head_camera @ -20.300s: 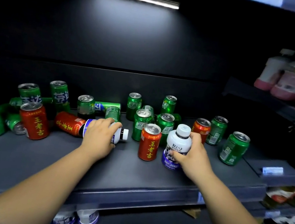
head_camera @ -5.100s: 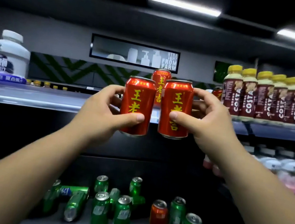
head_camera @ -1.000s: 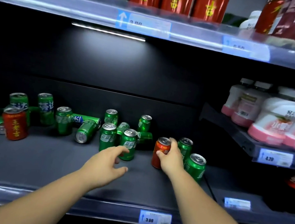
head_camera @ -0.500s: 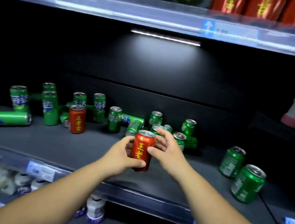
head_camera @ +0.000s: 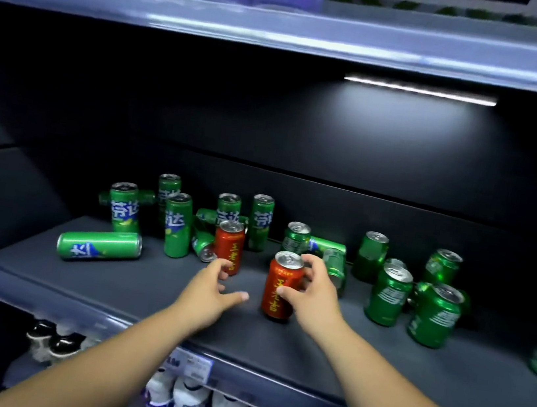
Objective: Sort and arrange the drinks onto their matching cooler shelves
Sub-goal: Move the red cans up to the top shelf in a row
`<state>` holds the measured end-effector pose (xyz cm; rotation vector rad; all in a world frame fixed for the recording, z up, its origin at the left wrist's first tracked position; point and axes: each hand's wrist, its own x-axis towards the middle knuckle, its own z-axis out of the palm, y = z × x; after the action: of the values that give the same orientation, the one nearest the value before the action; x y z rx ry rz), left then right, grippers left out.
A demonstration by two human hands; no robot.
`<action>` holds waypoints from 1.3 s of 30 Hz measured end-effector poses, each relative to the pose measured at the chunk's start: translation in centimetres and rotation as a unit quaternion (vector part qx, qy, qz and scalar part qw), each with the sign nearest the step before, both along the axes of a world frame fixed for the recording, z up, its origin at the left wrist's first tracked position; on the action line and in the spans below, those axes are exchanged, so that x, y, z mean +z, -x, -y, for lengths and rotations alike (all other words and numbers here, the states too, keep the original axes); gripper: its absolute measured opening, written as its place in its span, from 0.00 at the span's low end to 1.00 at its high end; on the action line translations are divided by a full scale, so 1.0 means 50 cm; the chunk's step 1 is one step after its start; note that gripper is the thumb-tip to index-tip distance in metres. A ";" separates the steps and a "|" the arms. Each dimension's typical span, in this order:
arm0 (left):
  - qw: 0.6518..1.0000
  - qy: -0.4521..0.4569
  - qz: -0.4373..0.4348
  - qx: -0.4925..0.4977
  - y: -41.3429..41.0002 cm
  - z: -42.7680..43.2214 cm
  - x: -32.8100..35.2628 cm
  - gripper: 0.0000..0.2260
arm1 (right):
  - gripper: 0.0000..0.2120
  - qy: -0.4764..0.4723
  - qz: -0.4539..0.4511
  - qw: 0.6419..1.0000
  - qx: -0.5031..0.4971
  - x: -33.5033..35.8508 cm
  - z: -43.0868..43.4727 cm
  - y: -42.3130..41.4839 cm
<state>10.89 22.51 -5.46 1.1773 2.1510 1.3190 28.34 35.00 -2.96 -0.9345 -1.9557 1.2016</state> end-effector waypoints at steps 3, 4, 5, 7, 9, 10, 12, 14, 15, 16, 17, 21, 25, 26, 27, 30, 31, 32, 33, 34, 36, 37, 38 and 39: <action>1.000 -0.002 0.021 0.012 0.079 -0.015 -0.008 0.30 | 0.35 0.007 -0.003 1.000 -0.025 -0.025 -0.006 0.053; 1.000 -0.006 0.023 0.011 0.096 -0.021 -0.008 0.31 | 0.35 0.002 0.002 0.999 -0.033 -0.033 -0.007 0.066; 1.000 -0.009 0.023 0.015 0.111 -0.030 -0.009 0.32 | 0.35 -0.004 0.007 0.999 -0.039 -0.041 -0.009 0.075; 0.999 -0.017 0.017 0.028 0.135 -0.049 -0.009 0.37 | 0.36 -0.019 0.030 0.998 -0.051 -0.048 -0.007 0.084; 0.999 -0.024 0.018 0.044 0.156 -0.072 -0.011 0.45 | 0.36 -0.030 0.046 0.997 -0.057 -0.052 -0.007 0.085; 0.998 -0.027 0.020 0.050 0.163 -0.083 -0.010 0.48 | 0.36 -0.033 0.051 0.996 -0.057 -0.053 -0.005 0.084; 0.998 -0.027 0.014 0.058 0.168 -0.104 -0.006 0.47 | 0.36 -0.044 0.058 0.996 -0.057 -0.057 -0.003 0.083; 0.998 -0.027 -0.001 0.064 0.167 -0.120 -0.004 0.42 | 0.36 -0.055 0.061 0.995 -0.057 -0.056 0.002 0.085; 0.997 -0.031 -0.008 0.064 0.167 -0.127 -0.003 0.40 | 0.36 -0.056 0.062 0.995 -0.058 -0.058 0.001 0.087; 0.997 -0.029 -0.010 0.067 0.169 -0.132 -0.004 0.38 | 0.36 -0.055 0.061 0.995 -0.059 -0.058 0.000 0.088; 0.997 -0.028 -0.014 0.069 0.172 -0.136 -0.005 0.36 | 0.36 -0.049 0.056 0.995 -0.063 -0.059 -0.003 0.089; 0.998 -0.019 -0.008 0.054 0.171 -0.127 0.000 0.35 | 0.34 0.003 0.003 0.998 -0.070 -0.039 -0.007 0.067; 0.998 -0.056 0.024 -0.014 0.112 -0.113 0.033 0.34 | 0.33 -0.032 -0.022 0.996 -0.081 0.013 -0.013 0.010; 0.997 -0.070 0.027 -0.029 0.089 -0.113 0.050 0.33 | 0.33 -0.043 -0.031 0.995 -0.088 0.031 -0.013 -0.008; 0.995 -0.087 0.028 -0.047 0.064 -0.113 0.069 0.32 | 0.33 -0.046 -0.041 0.993 -0.098 0.050 -0.013 -0.028; 0.987 -0.123 0.023 -0.099 -0.017 -0.122 0.135 0.31 | 0.30 -0.056 -0.088 0.989 -0.109 0.110 -0.010 -0.093; 0.984 -0.135 0.023 -0.115 -0.044 -0.125 0.157 0.31 | 0.29 -0.063 -0.104 0.986 -0.116 0.131 -0.008 -0.117; 0.980 -0.148 0.021 -0.130 -0.072 -0.126 0.180 0.29 | 0.27 -0.075 -0.117 0.982 -0.124 0.153 -0.006 -0.143; 0.976 -0.163 0.017 -0.145 -0.101 -0.129 0.202 0.27 | 0.27 -0.086 -0.130 0.979 -0.135 0.175 -0.001 -0.172; 0.972 -0.177 0.014 -0.157 -0.125 -0.128 0.222 0.25 | 0.26 -0.097 -0.144 0.975 -0.140 0.197 0.005 -0.196; 0.962 -0.205 0.010 -0.178 -0.178 -0.125 0.264 0.25 | 0.24 -0.114 -0.174 0.967 -0.148 0.238 0.019 -0.252; 0.957 -0.217 0.008 -0.191 -0.206 -0.123 0.285 0.26 | 0.23 -0.122 -0.187 0.963 -0.149 0.259 0.029 -0.283; 0.951 -0.229 0.006 -0.206 -0.233 -0.120 0.306 0.27 | 0.23 -0.134 -0.200 0.959 -0.148 0.282 0.040 -0.312; 0.944 -0.244 0.004 -0.222 -0.261 -0.118 0.326 0.28 | 0.23 -0.146 -0.210 0.955 -0.150 0.304 0.051 -0.342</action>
<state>23.93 28.41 10.82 1.7103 1.4492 1.6681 45.45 32.47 12.22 -0.7180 -1.5313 0.8279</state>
